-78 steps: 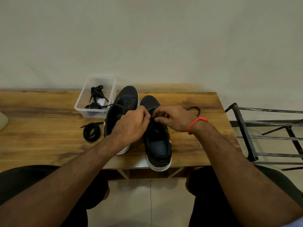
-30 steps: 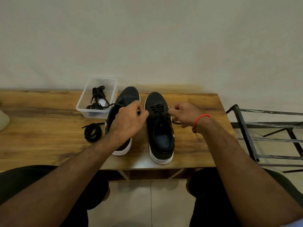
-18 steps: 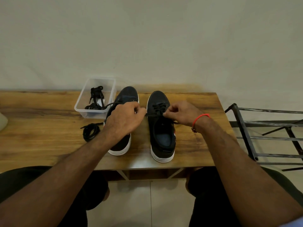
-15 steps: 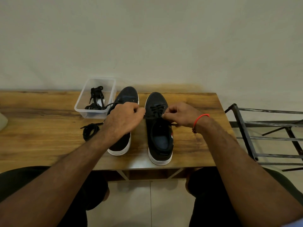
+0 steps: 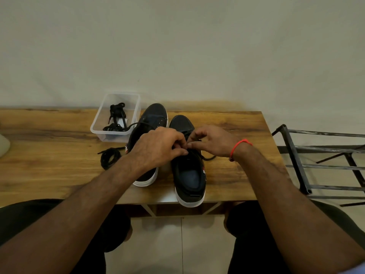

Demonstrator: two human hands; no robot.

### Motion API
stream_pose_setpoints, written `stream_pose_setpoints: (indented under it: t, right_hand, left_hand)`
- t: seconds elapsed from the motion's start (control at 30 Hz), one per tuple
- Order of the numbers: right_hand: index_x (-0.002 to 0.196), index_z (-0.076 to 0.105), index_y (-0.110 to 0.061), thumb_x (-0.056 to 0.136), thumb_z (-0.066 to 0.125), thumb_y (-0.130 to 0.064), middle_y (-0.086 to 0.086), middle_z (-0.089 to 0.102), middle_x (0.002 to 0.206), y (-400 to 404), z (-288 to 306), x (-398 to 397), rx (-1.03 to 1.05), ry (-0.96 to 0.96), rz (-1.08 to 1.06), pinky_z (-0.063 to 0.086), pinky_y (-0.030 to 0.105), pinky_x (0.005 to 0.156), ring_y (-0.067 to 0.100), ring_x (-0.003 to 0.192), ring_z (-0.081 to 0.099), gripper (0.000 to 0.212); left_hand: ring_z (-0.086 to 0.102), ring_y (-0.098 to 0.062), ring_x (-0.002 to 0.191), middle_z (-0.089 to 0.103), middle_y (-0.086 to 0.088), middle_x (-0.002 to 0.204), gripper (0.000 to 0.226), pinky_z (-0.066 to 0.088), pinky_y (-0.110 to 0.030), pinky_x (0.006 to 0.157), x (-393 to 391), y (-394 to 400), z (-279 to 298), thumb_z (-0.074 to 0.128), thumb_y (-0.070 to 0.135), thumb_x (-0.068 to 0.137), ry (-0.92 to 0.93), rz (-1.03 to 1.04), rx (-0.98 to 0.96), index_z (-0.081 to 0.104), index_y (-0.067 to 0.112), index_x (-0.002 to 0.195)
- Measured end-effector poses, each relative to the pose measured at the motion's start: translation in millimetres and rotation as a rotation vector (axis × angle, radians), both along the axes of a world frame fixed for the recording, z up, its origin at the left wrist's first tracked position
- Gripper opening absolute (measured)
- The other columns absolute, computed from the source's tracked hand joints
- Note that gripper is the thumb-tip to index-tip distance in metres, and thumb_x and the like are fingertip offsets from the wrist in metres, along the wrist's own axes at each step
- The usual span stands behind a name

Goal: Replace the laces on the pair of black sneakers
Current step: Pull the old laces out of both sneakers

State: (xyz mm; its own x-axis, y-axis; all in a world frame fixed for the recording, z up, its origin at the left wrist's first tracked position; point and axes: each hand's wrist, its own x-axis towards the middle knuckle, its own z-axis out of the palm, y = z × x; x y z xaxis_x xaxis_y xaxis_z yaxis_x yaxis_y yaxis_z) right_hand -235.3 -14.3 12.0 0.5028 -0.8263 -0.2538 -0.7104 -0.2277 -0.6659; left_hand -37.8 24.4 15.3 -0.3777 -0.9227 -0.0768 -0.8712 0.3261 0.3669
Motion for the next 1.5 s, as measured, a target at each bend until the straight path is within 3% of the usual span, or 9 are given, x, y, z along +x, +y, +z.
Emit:
stream_pose_setpoints:
  t: [0.23, 0.43, 0.53, 0.73, 0.93, 1.07, 1.17, 1.27, 1.5]
  right_hand:
    - [0.095, 0.063, -0.022, 0.097, 0.062, -0.026, 0.000, 0.056, 0.112, 1.6, 1.1, 0.0, -0.153, 0.178, 0.161, 0.046, 0.032, 0.091, 0.016, 0.101, 0.053, 0.005]
    - [0.089, 0.069, -0.005, 0.091, 0.065, -0.018, 0.013, 0.065, 0.105, 8.1, 18.5, 0.9, -0.051, 0.061, 0.064, 0.050, 0.042, 0.085, 0.025, 0.094, 0.060, 0.013]
    - [0.088, 0.067, 0.001, 0.092, 0.065, -0.020, 0.018, 0.066, 0.096, 6.9, 25.4, -5.7, 0.000, -0.023, -0.006, 0.049, 0.037, 0.072, 0.020, 0.079, 0.055, 0.021]
    - [0.085, 0.062, -0.002, 0.086, 0.059, -0.038, 0.004, 0.051, 0.083, 2.7, 35.1, -20.0, 0.124, -0.167, -0.133, 0.042, 0.036, 0.075, 0.019, 0.080, 0.046, 0.037]
    - [0.073, 0.053, -0.020, 0.081, 0.054, -0.036, 0.004, 0.050, 0.085, -3.2, 21.7, -23.9, 0.173, -0.046, -0.181, 0.040, 0.038, 0.079, 0.022, 0.085, 0.046, 0.017]
    - [0.098, 0.064, -0.015, 0.097, 0.059, -0.034, -0.002, 0.059, 0.102, -3.9, 14.6, -16.0, -0.024, -0.061, -0.179, 0.043, 0.032, 0.085, 0.014, 0.097, 0.052, 0.019]
    - [0.095, 0.064, -0.033, 0.092, 0.060, -0.052, -0.002, 0.054, 0.119, 0.4, 7.8, -1.6, -0.269, 0.105, -0.048, 0.039, 0.042, 0.100, 0.020, 0.119, 0.044, 0.020]
    - [0.104, 0.064, -0.036, 0.092, 0.061, -0.052, -0.003, 0.049, 0.134, 5.1, 1.4, 6.9, -0.280, 0.234, 0.036, 0.033, 0.050, 0.107, 0.022, 0.132, 0.035, 0.021]
    - [0.099, 0.061, -0.031, 0.095, 0.058, -0.040, -0.006, 0.049, 0.128, 6.5, -2.5, 11.3, -0.374, 0.247, 0.050, 0.031, 0.043, 0.099, 0.020, 0.126, 0.035, 0.010]
  left_hand:
    - [0.061, -0.007, 0.088, 0.061, 0.014, 0.099, 0.015, 0.050, -0.029, 0.069, -3.7, 1.6, 0.6, 0.056, 0.044, 0.099, -0.069, 0.002, -0.058, 0.063, 0.034, 0.106]
    - [0.056, -0.011, 0.080, 0.053, 0.012, 0.097, 0.015, 0.040, -0.028, 0.062, -0.5, 2.6, -2.5, 0.047, 0.044, 0.101, -0.035, 0.049, -0.039, 0.053, 0.032, 0.099]
    - [0.054, -0.009, 0.075, 0.051, 0.012, 0.088, 0.013, 0.037, -0.029, 0.061, 6.4, 0.0, 1.7, 0.047, 0.041, 0.100, 0.038, 0.109, 0.011, 0.053, 0.030, 0.094]
    - [0.056, -0.013, 0.071, 0.059, 0.004, 0.079, 0.020, 0.034, -0.028, 0.057, 25.1, -10.4, 10.3, 0.049, 0.031, 0.102, 0.132, 0.247, 0.042, 0.055, 0.023, 0.084]
    - [0.057, -0.015, 0.074, 0.060, 0.001, 0.082, 0.019, 0.038, -0.030, 0.060, 32.6, -12.3, 9.8, 0.054, 0.037, 0.098, 0.078, 0.300, 0.053, 0.058, 0.022, 0.085]
    - [0.055, -0.010, 0.091, 0.051, 0.008, 0.106, 0.019, 0.048, -0.033, 0.075, 21.6, -7.4, 6.0, 0.058, 0.051, 0.094, 0.120, 0.224, -0.173, 0.060, 0.033, 0.098]
    - [0.053, -0.011, 0.099, 0.044, 0.007, 0.120, 0.032, 0.053, -0.036, 0.078, 9.8, -1.9, 3.0, 0.058, 0.061, 0.091, 0.033, 0.141, -0.200, 0.065, 0.036, 0.111]
    - [0.055, -0.012, 0.105, 0.043, 0.007, 0.126, 0.035, 0.055, -0.035, 0.081, 5.6, 0.9, 1.6, 0.061, 0.056, 0.092, -0.088, 0.064, -0.157, 0.066, 0.035, 0.120]
    - [0.055, -0.012, 0.110, 0.048, 0.008, 0.130, 0.025, 0.050, -0.028, 0.081, -0.5, 4.0, 4.2, 0.059, 0.043, 0.099, -0.053, 0.093, -0.210, 0.068, 0.029, 0.117]
